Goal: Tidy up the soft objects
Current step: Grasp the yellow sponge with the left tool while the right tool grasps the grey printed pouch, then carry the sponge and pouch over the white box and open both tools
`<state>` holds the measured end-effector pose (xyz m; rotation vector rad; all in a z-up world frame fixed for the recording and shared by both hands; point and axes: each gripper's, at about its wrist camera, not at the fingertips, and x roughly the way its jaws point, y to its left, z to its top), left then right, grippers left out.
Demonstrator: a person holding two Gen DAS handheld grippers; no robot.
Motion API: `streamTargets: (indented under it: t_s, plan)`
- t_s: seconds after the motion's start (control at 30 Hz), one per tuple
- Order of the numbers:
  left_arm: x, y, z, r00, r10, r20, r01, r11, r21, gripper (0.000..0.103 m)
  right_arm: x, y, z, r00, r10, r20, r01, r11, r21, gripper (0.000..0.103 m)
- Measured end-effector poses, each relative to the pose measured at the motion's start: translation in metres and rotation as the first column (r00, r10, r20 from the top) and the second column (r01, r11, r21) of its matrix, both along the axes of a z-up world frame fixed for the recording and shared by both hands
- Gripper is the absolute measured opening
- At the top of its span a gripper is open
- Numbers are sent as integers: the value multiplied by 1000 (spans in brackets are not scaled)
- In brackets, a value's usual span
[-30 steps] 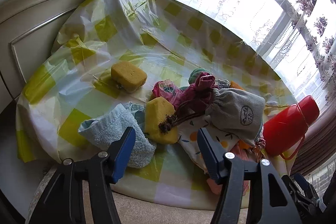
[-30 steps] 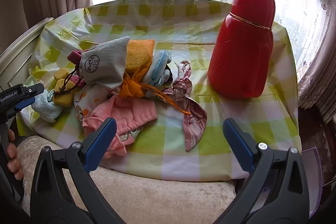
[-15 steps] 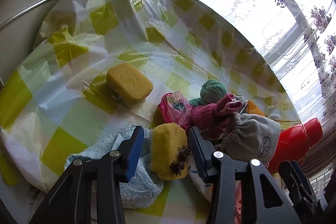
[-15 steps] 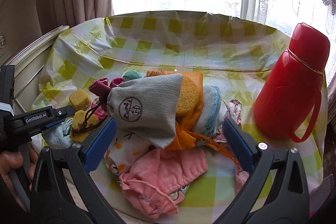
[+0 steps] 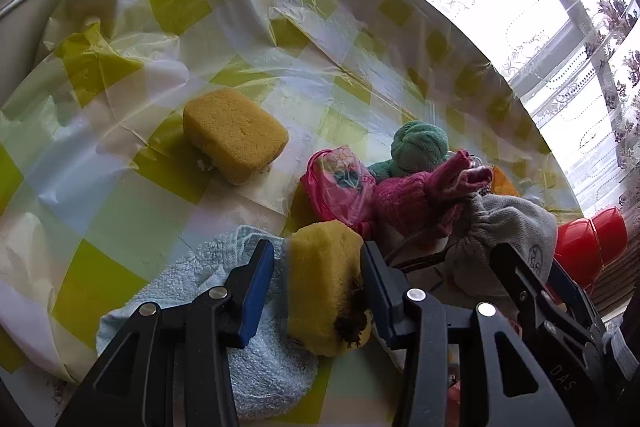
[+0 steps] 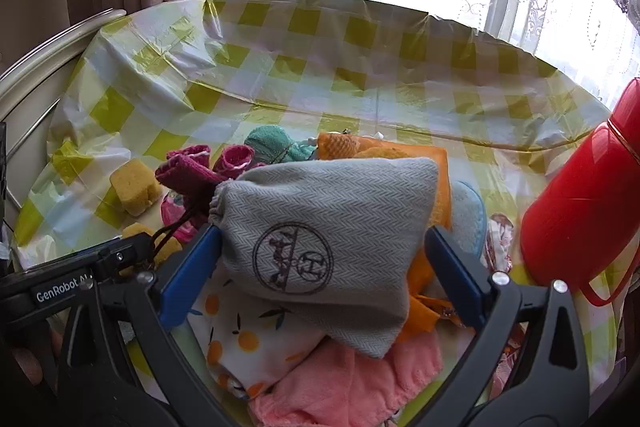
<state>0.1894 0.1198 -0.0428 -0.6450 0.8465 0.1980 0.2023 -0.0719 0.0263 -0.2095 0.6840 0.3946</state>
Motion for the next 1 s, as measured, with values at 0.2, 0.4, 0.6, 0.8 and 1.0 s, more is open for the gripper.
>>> streamTargets:
  t_s: [0.2,0.4,0.6,0.8,1.0]
  plan:
    - [-2,-7,4,1000,-23,21,23,1000,13,32,-1,-3,-5,1000,12,-21,-12,1000,16,79]
    - [-22,-4,22,994,28,107,-31,999,32,32,-17,-31,7,1000,-15,20,13,996,89,79]
    - [-40,-15,47,977,55,205,-75,993,93,32,-35,-70,23,996,-72,61,63,986,152,78]
    - [-53,-27,65,959,56,279,-88,991,103,32,-48,-110,26,992,-122,35,113,975,193,78]
    - [-55,-63,74,958,-18,287,-12,995,102,32,-61,-148,27,985,-170,9,164,963,215,78]
